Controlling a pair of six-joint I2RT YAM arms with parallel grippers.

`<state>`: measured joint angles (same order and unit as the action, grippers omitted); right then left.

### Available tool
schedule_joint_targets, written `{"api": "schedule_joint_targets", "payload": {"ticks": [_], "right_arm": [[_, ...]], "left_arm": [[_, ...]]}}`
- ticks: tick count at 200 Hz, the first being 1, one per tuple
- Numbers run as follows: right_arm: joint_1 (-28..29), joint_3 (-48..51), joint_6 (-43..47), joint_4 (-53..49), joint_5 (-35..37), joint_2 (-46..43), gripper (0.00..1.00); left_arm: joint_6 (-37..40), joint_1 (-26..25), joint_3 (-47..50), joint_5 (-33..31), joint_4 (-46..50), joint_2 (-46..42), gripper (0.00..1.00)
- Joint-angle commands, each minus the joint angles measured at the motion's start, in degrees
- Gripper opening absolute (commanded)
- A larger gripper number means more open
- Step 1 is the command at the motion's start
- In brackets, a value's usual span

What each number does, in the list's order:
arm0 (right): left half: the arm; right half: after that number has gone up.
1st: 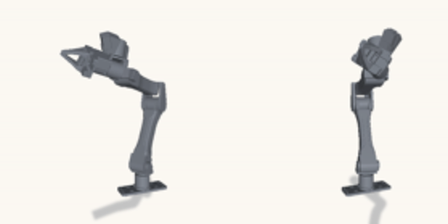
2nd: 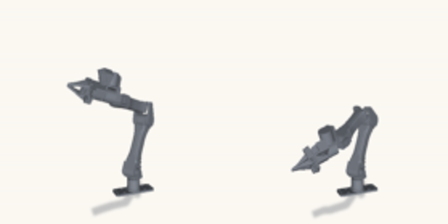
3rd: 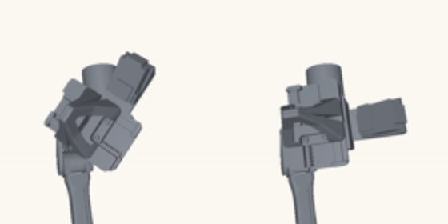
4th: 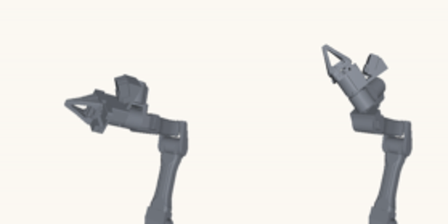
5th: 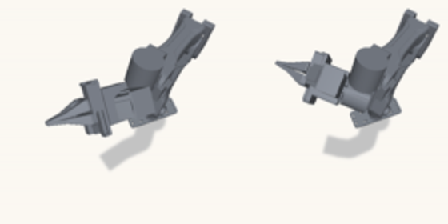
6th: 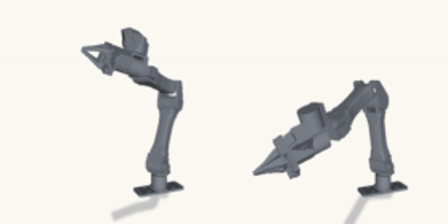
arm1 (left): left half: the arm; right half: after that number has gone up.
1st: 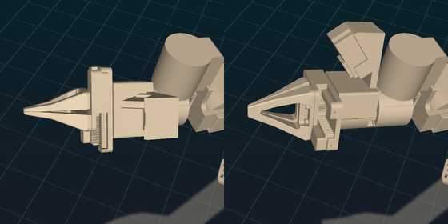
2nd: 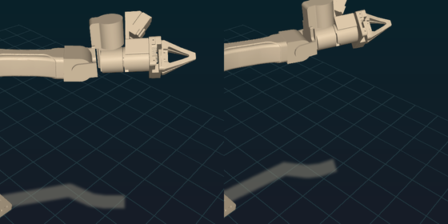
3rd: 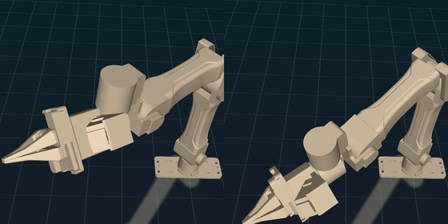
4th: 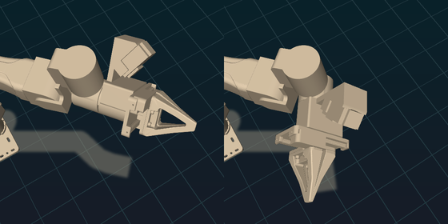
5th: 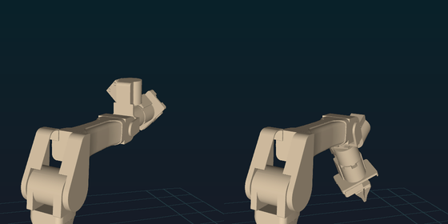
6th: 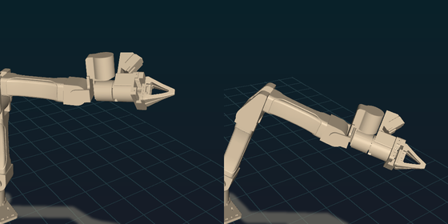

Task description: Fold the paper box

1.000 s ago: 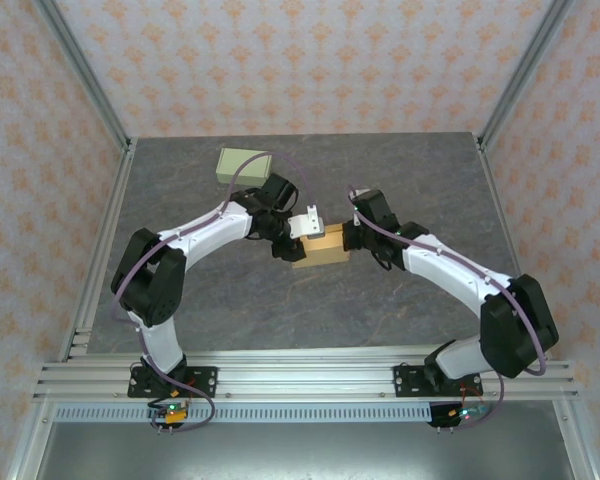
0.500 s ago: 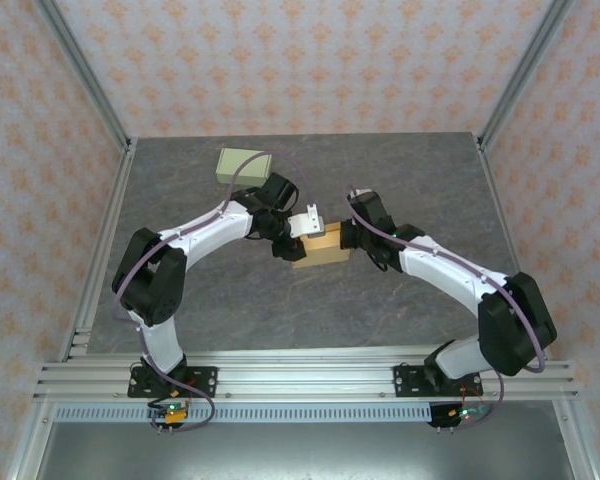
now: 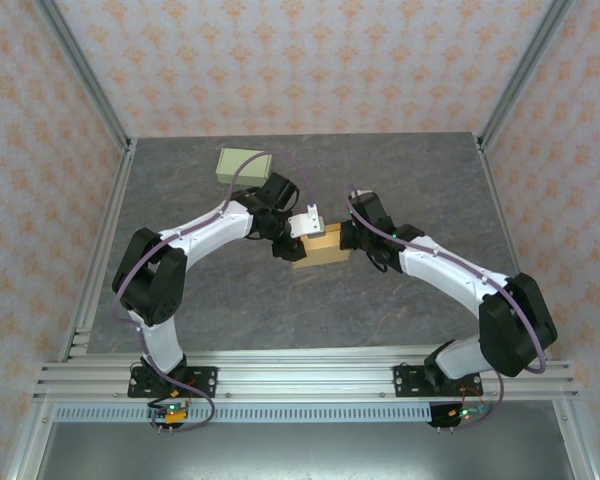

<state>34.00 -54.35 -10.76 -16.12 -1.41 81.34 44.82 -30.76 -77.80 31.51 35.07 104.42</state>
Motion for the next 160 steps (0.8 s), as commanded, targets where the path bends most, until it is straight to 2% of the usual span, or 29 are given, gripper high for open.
{"api": "schedule_joint_targets", "payload": {"ticks": [1, 63, 83, 137, 160], "right_arm": [[1.0, -0.94, -0.55, -4.54, -3.09, 0.49, 0.03], [1.06, 4.97, -0.13, 0.37, -0.55, 0.76, 0.02], [1.01, 6.01, 0.31, 0.91, -1.63, 0.64, 0.02], [1.02, 3.12, 3.84, -4.57, 1.21, -0.44, 0.03], [1.05, 2.78, 4.97, -5.9, -0.5, -0.31, 0.03]], "left_arm": [[1.35, -1.09, 1.06, -3.14, 0.84, 3.0, 0.41], [1.76, -1.06, 0.5, -4.24, 1.83, 3.42, 0.41], [1.85, -1.07, 0.17, -4.43, 2.1, 3.52, 0.41], [2.12, -1.47, -0.71, -4.85, 2.46, 3.93, 0.41], [2.55, -1.52, -0.81, -5.3, 2.76, 4.04, 0.42]]}}
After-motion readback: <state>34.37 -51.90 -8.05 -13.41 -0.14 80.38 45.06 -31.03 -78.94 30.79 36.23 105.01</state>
